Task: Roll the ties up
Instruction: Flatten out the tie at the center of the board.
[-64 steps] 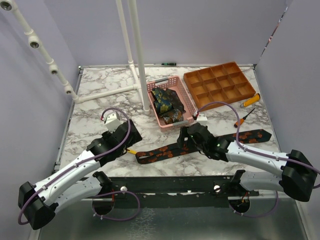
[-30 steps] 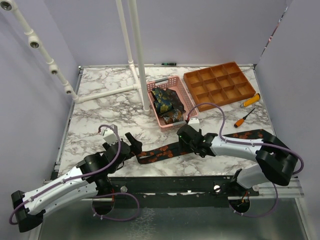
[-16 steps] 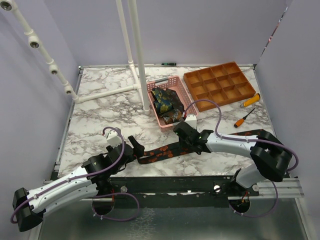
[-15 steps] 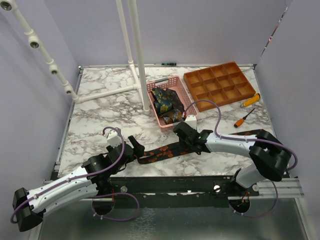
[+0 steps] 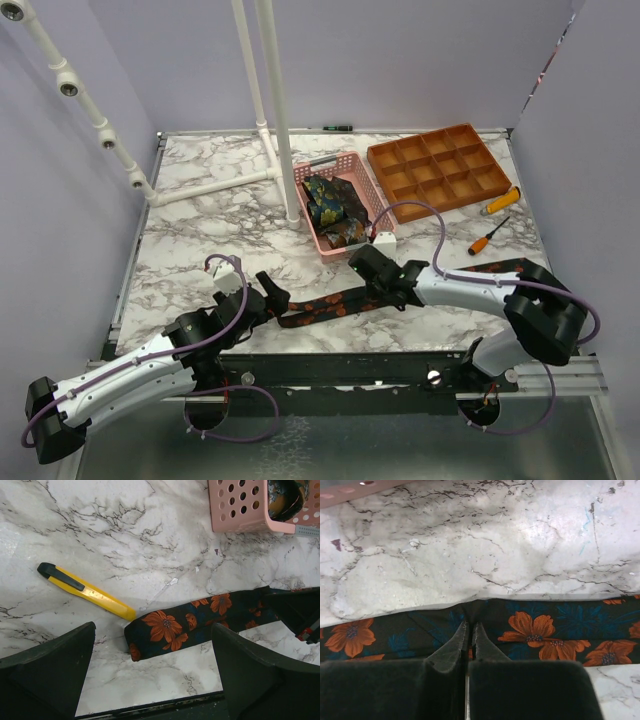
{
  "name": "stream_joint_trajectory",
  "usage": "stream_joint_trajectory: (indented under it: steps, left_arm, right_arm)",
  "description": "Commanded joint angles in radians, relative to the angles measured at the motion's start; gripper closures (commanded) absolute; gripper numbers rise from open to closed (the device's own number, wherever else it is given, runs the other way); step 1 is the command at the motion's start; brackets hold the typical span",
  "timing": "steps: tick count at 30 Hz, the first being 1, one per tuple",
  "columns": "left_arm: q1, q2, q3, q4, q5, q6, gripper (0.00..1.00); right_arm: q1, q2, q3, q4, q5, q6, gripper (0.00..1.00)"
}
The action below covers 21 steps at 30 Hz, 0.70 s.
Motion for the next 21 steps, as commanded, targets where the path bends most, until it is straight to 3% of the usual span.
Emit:
stream_joint_trajectory:
  steps: [1, 9, 21]
  left_arm:
    - [-0.001, -0.007, 0.005, 0.009, 0.012, 0.003, 0.01]
    - [-0.002, 0.003, 0.015, 0.008, 0.013, 0.009, 0.01]
    - [-0.001, -0.007, 0.016, -0.022, 0.025, -0.003, 0.01]
  right_arm:
    - [0.004, -0.109, -0.011, -0.072, -0.02, 0.006, 1.0]
    - [0.003, -0.22, -0.025, -0.104, -0.135, -0.05, 1.0]
    - [0.004, -0.165, -0.134, -0.009, -0.212, -0.034, 1.0]
